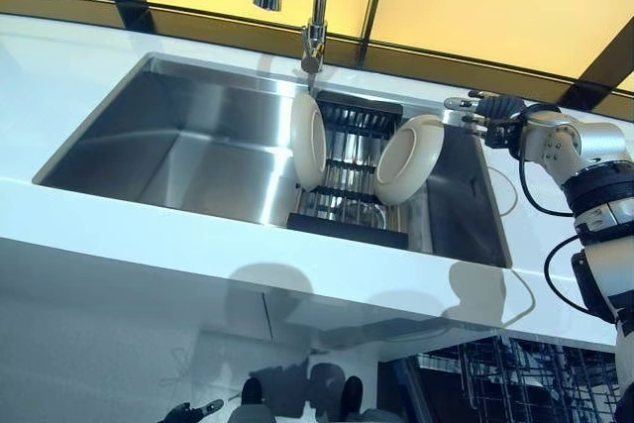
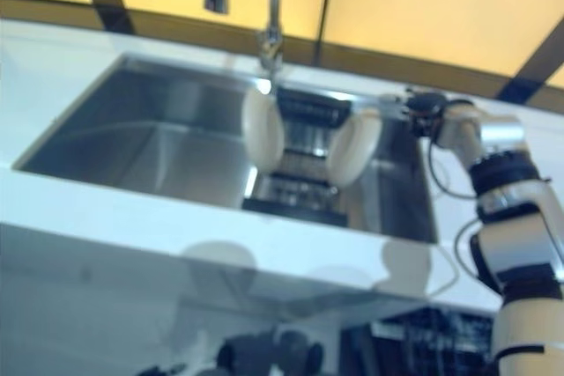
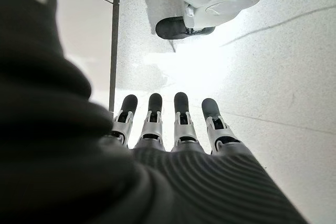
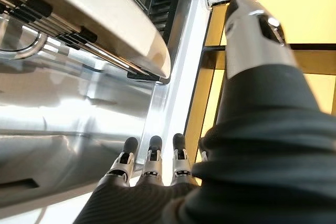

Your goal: Take plates into dishwasher

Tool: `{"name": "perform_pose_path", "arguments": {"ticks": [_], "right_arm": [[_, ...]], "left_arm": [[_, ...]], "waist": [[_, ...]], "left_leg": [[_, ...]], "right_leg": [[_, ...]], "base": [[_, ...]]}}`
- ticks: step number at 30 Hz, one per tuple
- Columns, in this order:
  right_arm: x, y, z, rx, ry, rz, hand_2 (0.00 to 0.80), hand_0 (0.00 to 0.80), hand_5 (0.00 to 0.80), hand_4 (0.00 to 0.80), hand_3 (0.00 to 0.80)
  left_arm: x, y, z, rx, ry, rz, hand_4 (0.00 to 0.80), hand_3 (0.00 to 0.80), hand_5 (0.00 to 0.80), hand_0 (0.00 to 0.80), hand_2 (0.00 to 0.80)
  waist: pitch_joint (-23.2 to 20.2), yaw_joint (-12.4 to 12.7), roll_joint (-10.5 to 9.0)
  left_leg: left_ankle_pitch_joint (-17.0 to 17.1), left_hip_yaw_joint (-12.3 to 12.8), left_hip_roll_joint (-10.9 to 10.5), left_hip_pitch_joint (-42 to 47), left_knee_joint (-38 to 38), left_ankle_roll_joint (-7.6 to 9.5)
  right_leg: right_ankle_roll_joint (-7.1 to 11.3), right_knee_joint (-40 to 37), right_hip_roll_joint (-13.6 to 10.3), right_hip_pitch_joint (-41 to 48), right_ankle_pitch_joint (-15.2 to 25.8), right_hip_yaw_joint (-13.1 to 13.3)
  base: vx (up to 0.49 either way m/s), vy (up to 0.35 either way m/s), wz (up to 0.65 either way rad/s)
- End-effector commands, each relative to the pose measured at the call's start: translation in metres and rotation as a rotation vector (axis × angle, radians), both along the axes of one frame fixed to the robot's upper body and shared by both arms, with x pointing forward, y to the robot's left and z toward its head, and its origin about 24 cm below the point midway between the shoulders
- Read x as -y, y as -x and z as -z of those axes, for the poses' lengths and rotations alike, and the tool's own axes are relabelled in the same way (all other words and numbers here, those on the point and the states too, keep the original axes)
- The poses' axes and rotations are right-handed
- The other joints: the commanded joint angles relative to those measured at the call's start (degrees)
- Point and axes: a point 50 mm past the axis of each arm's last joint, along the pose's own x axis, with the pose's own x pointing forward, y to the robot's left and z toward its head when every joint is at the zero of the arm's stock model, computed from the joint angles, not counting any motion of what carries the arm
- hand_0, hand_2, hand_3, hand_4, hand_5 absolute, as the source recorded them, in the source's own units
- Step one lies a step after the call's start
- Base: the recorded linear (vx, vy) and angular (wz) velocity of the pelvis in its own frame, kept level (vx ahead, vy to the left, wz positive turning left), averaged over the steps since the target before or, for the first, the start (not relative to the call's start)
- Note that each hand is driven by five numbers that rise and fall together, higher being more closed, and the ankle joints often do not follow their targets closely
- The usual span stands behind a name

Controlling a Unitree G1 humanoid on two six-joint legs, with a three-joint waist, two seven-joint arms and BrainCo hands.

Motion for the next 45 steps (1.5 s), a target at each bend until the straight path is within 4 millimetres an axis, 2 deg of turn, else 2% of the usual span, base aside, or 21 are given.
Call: {"name": "perform_pose_path", "arguments": {"ticks": [1,15,45], "right_arm": [[-0.008,-0.003,-0.043,0.117,0.032,-0.015,0.0,0.0,0.0,0.0,0.0],[-0.005,-0.003,-0.038,0.071,0.066,-0.03,0.0,0.0,0.0,0.0,0.0],[-0.016,-0.006,-0.013,-0.042,0.094,-0.107,0.0,0.0,0.0,0.0,0.0]], "left_arm": [[-0.004,-0.01,-0.003,0.003,-0.038,0.025,0.0,0.0,0.0,0.0,0.0],[-0.006,-0.011,-0.003,0.006,-0.037,0.022,0.0,0.0,0.0,0.0,0.0],[-0.001,-0.021,-0.004,0.03,-0.025,0.013,0.0,0.0,0.0,0.0,0.0]], "waist": [[1.44,1.35,-1.63],[1.64,1.52,-1.6],[2.98,1.72,-1.4]], "left_leg": [[-2.15,-1.39,-0.74,-0.33,-0.21,0.66],[-2.08,-1.41,-0.9,-0.53,-0.21,0.71],[-1.6,-1.35,-0.97,-1.45,-0.21,0.69]], "right_leg": [[4.79,-0.07,-2.65,1.71,-0.83,-0.83],[4.81,-0.07,-2.63,1.63,-0.79,-0.78],[4.59,-0.07,-2.53,0.93,-0.62,-0.75]], "base": [[0.0,0.0,0.0],[0.0,0.0,0.0],[0.0,0.0,0.0]]}}
